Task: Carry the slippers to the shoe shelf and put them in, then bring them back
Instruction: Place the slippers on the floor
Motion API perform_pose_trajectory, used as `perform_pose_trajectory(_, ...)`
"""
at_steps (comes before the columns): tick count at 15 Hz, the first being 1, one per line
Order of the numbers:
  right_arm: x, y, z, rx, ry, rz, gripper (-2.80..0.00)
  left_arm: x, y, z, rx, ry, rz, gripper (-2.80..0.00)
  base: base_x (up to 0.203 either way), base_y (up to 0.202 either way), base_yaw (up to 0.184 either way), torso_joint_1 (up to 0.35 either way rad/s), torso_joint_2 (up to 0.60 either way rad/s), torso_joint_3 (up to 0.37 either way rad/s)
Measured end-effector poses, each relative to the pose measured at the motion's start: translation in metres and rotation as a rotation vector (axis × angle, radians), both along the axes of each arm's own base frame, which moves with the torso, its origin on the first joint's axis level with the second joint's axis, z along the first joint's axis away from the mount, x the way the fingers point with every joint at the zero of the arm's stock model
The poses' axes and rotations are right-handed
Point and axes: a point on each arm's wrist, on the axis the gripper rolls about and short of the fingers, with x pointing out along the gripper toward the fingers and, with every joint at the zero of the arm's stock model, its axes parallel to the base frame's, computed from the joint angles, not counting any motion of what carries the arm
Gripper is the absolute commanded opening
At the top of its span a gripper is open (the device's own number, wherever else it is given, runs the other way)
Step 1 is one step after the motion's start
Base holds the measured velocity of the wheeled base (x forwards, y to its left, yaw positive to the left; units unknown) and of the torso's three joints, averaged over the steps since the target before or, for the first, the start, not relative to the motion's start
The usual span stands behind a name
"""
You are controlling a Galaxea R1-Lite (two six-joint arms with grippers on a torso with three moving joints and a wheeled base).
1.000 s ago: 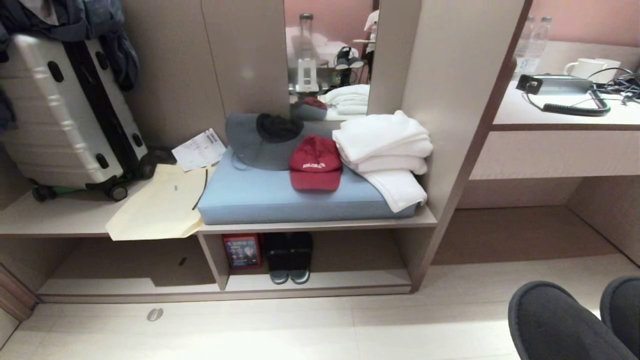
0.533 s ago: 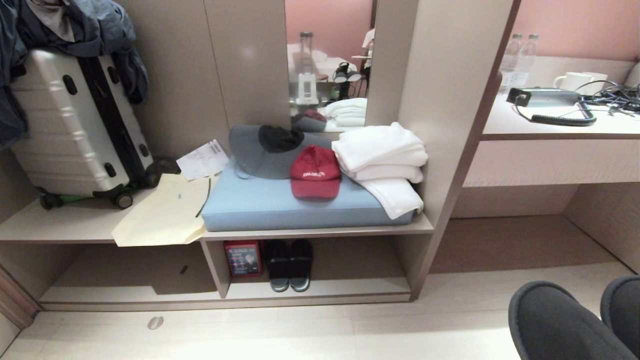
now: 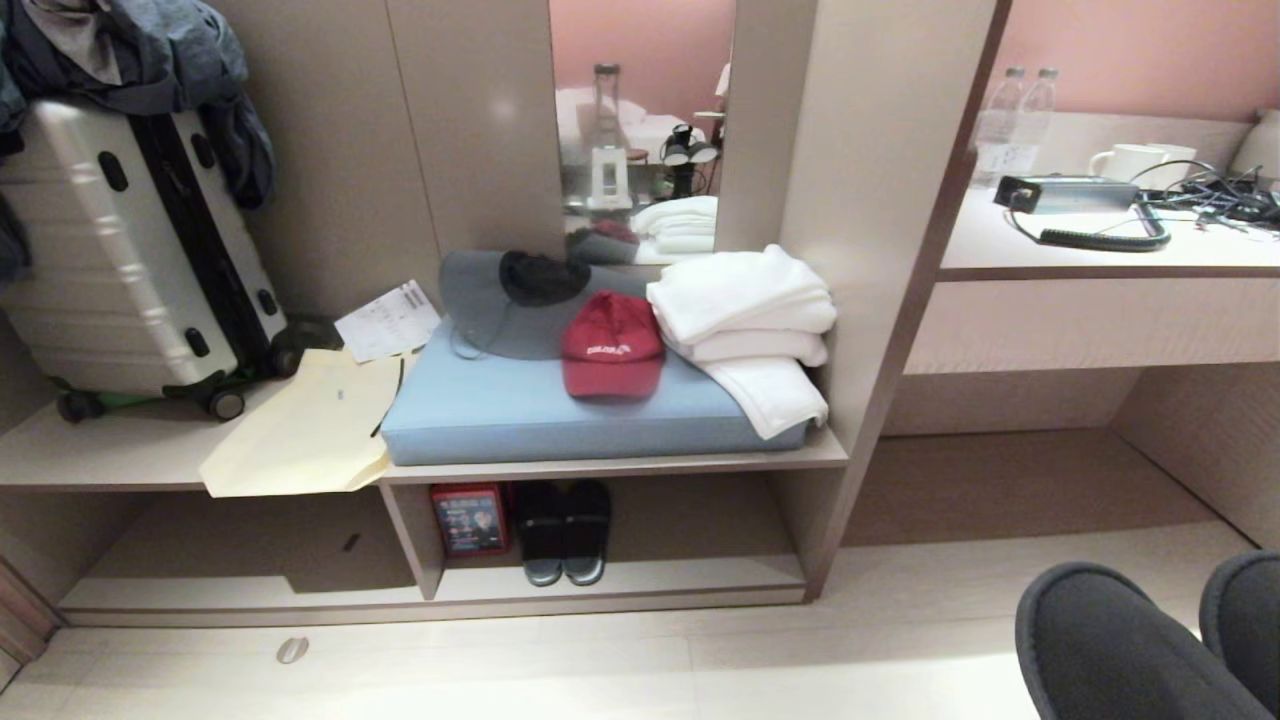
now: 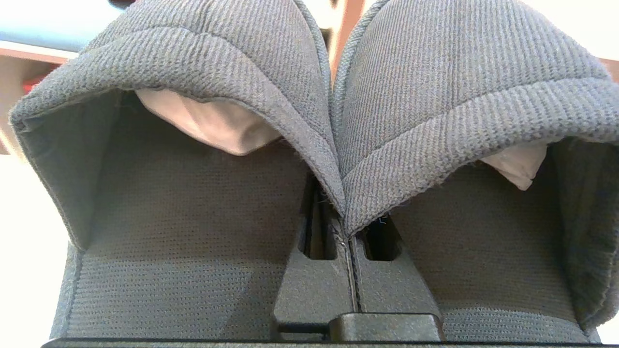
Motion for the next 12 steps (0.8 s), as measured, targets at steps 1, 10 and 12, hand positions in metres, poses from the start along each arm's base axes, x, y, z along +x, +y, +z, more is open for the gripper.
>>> perform_pose_trajectory(1, 0.0, 0.0, 0.0, 0.0, 0.0, 0.0, -2.8, 0.0, 0.0, 0.0, 0.0, 0.0, 0.0, -2.8, 0.0, -0.199, 0.001, 0.004, 0.0, 0.002)
perform_pose_trajectory(10, 0.0, 0.0, 0.0, 0.0, 0.0, 0.0, -2.8, 0.0, 0.0, 0.0002, 0.0, -0.001, 0.0, -2.8, 0.0, -0.199, 0.003, 0.002, 0.0, 0.002)
perform_pose_trajectory(12, 0.0, 0.0, 0.0, 0.0, 0.0, 0.0, -2.8, 0.0, 0.0, 0.0002, 0.0, -0.001, 0.0, -2.8, 0.0, -0.198, 0.002, 0.004, 0.0, 0.002)
